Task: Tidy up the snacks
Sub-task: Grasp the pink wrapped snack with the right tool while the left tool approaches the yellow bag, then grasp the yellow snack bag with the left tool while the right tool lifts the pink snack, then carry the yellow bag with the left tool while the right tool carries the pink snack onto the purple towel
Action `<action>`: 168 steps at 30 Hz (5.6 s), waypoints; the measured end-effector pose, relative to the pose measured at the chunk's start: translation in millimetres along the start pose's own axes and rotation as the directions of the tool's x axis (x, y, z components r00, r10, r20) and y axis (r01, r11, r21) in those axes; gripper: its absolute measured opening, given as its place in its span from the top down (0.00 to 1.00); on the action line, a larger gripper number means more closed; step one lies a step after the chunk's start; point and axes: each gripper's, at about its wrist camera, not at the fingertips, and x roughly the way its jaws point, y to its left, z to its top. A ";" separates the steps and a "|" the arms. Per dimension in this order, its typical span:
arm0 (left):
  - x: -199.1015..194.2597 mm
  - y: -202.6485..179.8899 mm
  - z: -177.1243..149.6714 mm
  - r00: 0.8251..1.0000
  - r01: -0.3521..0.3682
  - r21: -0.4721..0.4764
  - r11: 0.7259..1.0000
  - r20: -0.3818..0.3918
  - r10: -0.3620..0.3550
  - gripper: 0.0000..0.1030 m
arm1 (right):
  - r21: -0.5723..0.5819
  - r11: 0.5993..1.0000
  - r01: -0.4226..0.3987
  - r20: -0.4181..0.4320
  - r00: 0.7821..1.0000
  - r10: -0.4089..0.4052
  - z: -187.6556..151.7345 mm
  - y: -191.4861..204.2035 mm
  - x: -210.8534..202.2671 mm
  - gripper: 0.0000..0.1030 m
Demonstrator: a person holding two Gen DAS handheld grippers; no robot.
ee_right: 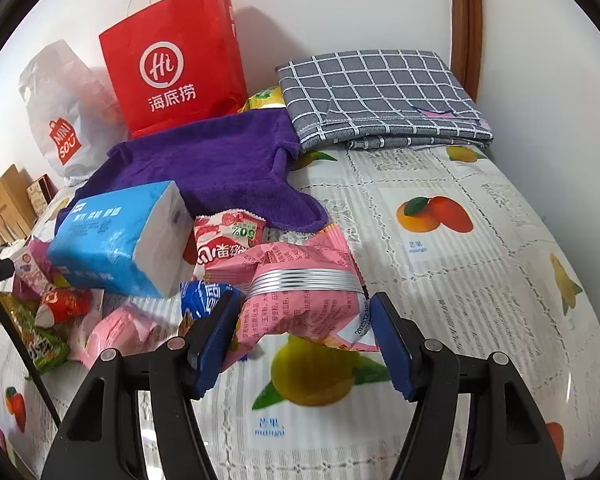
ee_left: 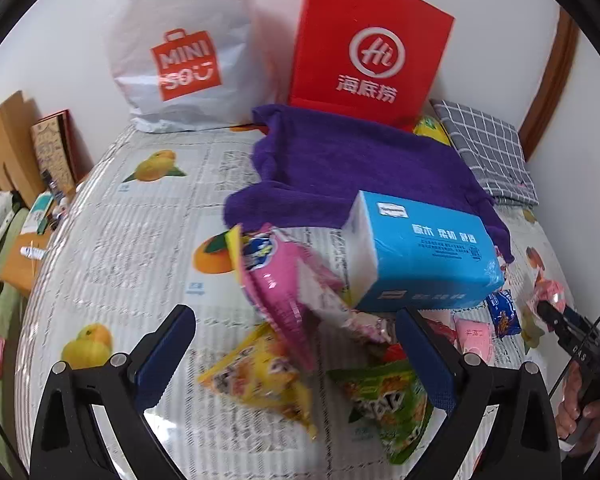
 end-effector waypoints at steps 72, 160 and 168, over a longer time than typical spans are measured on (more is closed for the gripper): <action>-65.3 -10.8 20.1 0.988 0.153 0.083 0.985 -0.008 -0.153 0.49 | -0.047 0.996 -0.076 -0.001 0.997 0.076 40.4 94.6 -87.0 0.36; 197.3 -52.4 171.9 0.976 0.074 0.219 0.973 -0.217 -0.025 0.47 | -0.094 0.994 -0.055 -0.189 0.981 0.037 187.1 90.1 193.8 0.35; 196.3 -53.4 168.7 0.973 0.083 0.208 0.975 -0.230 -0.034 0.38 | -0.111 0.993 -0.045 -0.158 0.987 0.027 190.5 92.2 175.5 0.25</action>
